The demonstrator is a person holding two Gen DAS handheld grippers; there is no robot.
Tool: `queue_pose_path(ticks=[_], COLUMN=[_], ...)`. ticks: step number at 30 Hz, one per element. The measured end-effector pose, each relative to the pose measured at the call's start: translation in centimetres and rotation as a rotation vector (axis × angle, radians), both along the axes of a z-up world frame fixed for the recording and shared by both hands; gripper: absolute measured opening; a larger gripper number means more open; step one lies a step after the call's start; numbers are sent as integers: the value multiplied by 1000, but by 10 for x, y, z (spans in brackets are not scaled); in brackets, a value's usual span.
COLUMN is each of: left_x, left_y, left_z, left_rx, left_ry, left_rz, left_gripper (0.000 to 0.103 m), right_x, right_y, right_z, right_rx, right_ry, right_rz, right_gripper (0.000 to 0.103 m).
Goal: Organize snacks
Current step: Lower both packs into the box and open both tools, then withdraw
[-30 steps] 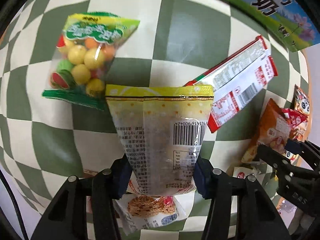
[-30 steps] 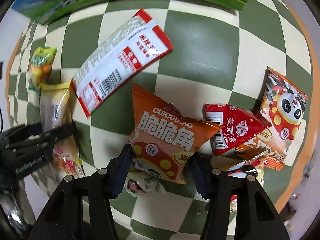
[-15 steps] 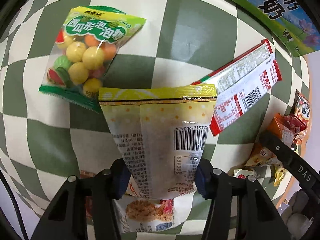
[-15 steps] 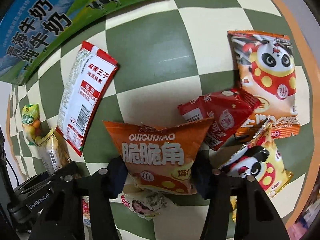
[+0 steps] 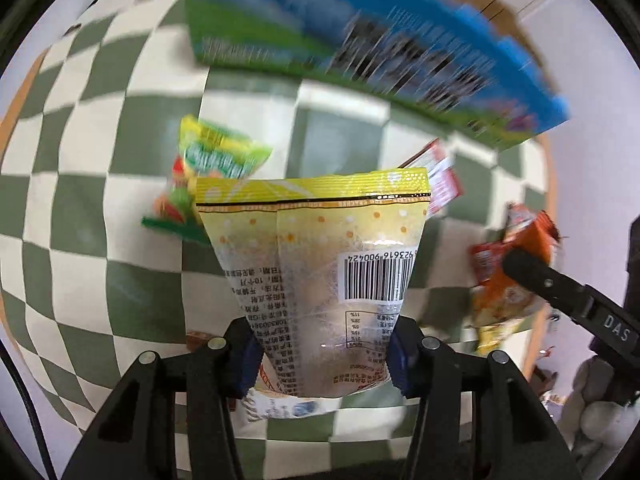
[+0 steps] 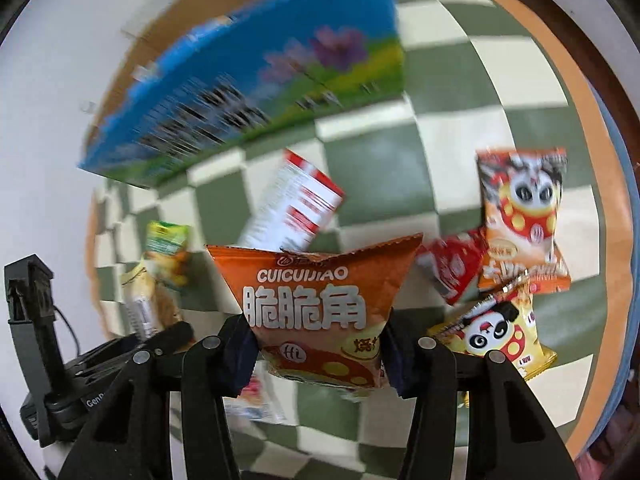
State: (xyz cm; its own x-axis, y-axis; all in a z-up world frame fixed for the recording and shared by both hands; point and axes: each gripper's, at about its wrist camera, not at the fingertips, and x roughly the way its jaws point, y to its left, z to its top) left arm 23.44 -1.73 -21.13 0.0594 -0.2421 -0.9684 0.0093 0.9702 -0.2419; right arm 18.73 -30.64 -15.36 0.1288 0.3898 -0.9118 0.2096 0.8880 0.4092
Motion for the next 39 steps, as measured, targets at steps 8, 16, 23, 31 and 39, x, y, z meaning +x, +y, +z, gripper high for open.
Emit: queue_pose_path(ticks=[8, 16, 23, 31, 39], left_x=[45, 161, 238, 253, 243], left_y=[-16, -28, -26, -37, -39], left_z=[99, 112, 51, 0, -33], left_rx=[-77, 26, -2, 22, 23], left_ry=[-169, -185, 31, 166, 258], left_rz=[-69, -70, -45, -71, -95], left_gripper=[48, 48, 48, 48, 60], right_x=[67, 193, 254, 266, 257], right_y=[10, 22, 44, 52, 52], right_z=[96, 98, 46, -22, -57], right_rx=[50, -56, -78, -44, -107], right_ry=[-142, -134, 3, 157, 223], right_rz=[84, 108, 165, 158, 198], right_gripper=[54, 54, 54, 54, 78])
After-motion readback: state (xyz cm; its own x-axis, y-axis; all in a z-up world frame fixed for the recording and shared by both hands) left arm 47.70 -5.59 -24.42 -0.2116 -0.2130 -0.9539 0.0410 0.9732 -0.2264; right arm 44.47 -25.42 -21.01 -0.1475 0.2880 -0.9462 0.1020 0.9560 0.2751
